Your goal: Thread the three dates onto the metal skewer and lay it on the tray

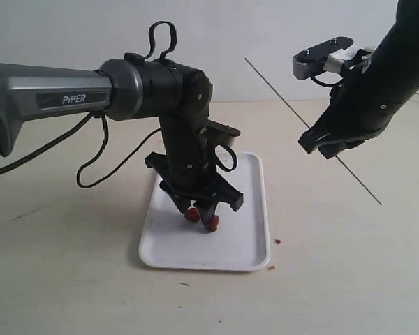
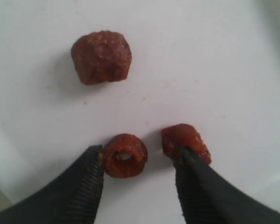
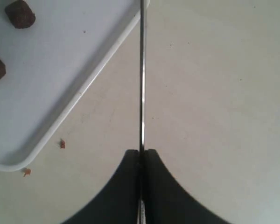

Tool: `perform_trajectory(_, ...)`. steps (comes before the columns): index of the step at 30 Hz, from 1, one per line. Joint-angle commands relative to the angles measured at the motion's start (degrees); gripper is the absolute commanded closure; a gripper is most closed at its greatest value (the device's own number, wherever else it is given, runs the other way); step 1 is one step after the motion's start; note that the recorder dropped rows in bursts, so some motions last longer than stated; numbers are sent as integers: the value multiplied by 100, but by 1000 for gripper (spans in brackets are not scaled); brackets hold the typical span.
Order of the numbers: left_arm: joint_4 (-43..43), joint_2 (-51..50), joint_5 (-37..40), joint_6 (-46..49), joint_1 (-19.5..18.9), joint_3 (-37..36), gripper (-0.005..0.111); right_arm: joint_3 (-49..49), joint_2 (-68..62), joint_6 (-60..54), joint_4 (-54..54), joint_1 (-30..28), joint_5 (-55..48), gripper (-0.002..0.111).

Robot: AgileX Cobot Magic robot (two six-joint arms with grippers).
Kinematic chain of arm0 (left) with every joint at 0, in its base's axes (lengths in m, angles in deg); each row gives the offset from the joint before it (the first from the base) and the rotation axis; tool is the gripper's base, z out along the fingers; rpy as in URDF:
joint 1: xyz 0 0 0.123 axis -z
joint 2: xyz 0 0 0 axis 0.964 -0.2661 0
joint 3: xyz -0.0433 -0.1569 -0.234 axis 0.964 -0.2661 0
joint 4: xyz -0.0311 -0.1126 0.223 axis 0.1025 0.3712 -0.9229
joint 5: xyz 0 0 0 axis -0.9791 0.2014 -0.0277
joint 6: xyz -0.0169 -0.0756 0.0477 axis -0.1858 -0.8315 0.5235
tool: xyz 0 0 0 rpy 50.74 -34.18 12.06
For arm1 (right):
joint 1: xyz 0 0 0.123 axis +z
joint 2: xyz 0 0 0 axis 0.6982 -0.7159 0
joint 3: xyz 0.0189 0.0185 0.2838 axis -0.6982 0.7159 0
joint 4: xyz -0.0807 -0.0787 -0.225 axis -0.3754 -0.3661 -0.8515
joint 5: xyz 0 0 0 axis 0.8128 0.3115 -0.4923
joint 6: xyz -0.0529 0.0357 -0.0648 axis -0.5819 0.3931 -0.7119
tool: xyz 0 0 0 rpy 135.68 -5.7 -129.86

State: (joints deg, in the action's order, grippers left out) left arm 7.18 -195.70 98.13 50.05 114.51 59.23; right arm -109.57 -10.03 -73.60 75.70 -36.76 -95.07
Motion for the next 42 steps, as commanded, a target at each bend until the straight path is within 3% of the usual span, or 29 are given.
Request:
perform_trajectory(1, -410, 48, -52, -257, -3, 28, 58, 23, 15, 10, 31, -30, 79, 108)
perform_trajectory(42, -596, 110, -526, -284, -214, 28, 58, 23, 15, 10, 31, -30, 126, 108)
